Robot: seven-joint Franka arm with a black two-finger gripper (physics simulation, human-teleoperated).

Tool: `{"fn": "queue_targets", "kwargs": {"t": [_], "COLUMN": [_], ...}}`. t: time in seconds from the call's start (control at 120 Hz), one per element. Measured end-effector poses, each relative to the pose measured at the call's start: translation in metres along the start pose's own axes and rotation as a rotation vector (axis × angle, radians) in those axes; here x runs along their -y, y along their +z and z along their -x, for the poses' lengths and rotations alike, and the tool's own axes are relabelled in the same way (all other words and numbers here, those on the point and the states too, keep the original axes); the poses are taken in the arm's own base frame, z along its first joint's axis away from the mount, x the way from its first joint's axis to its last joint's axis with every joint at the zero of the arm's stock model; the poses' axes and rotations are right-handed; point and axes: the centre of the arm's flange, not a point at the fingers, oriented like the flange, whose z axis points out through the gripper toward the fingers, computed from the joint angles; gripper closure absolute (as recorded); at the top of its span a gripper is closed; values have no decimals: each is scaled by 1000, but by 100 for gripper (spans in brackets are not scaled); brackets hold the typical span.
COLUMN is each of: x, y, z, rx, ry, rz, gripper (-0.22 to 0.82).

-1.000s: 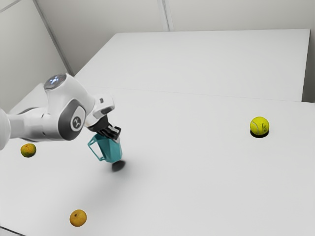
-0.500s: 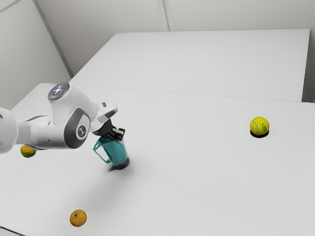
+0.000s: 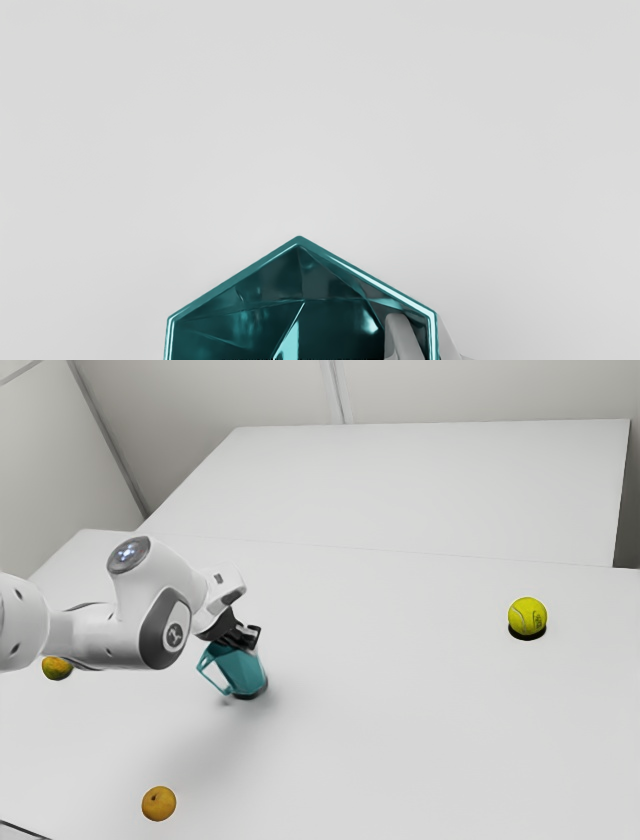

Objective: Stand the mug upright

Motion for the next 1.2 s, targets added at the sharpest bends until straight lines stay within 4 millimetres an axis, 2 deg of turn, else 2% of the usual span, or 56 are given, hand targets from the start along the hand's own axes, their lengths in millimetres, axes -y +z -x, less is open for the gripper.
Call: {"fn": "queue_targets", "kwargs": {"t": [0.233,0.5,0.633,0.858,1.108,1.2], "x": [1,1,0,-5,-13,-11], "y": [8,-1,-18,-60,-123,-134], "z": [2,-1,-6,-18,-75,-91], "rx": [13,-2,-34,-73,9,79], "ry": [-13,-16,-9,1,0,-5], "rz": [4,0,-9,-23,25,45], "gripper": [78,44,34,18,7,5]}}
